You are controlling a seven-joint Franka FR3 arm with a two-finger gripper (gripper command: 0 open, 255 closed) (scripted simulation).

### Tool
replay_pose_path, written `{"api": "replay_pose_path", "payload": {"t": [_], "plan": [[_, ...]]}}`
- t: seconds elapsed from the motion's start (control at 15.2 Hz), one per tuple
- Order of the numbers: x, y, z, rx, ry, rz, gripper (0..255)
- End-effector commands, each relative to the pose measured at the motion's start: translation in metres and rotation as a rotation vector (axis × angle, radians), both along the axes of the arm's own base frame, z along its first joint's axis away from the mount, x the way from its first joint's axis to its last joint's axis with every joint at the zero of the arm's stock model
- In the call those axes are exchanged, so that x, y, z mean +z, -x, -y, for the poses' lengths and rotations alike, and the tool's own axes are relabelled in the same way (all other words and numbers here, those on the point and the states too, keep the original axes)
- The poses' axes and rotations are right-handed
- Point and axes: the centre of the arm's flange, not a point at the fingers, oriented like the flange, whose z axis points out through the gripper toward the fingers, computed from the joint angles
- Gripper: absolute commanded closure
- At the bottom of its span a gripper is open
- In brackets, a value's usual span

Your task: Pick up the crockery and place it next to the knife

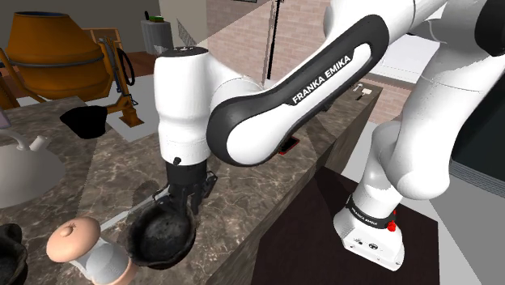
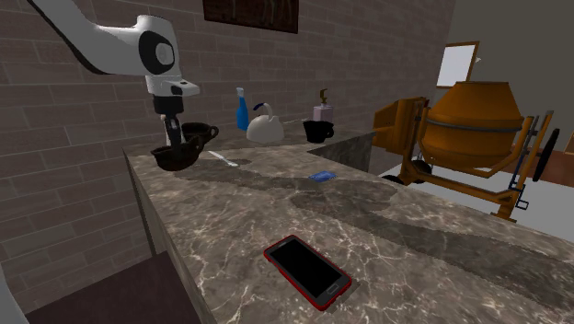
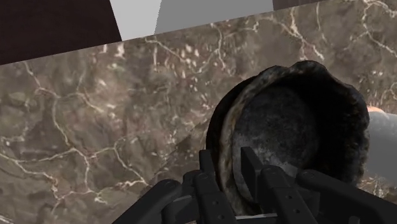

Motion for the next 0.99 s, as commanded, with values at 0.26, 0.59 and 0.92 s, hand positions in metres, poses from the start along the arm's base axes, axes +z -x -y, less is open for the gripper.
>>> {"api": "replay_pose_path", "payload": {"t": [0.26, 0.59, 0.92], "plan": [[-0.0198, 0.0020, -0.0008, 0.003, 0.001, -0.004, 255], [-0.0198, 0.0020, -0.0008, 0.003, 0.001, -0.004, 255], [-0.0199, 0.0031, -0.0018, 0.003, 0.001, -0.004, 0]]}}
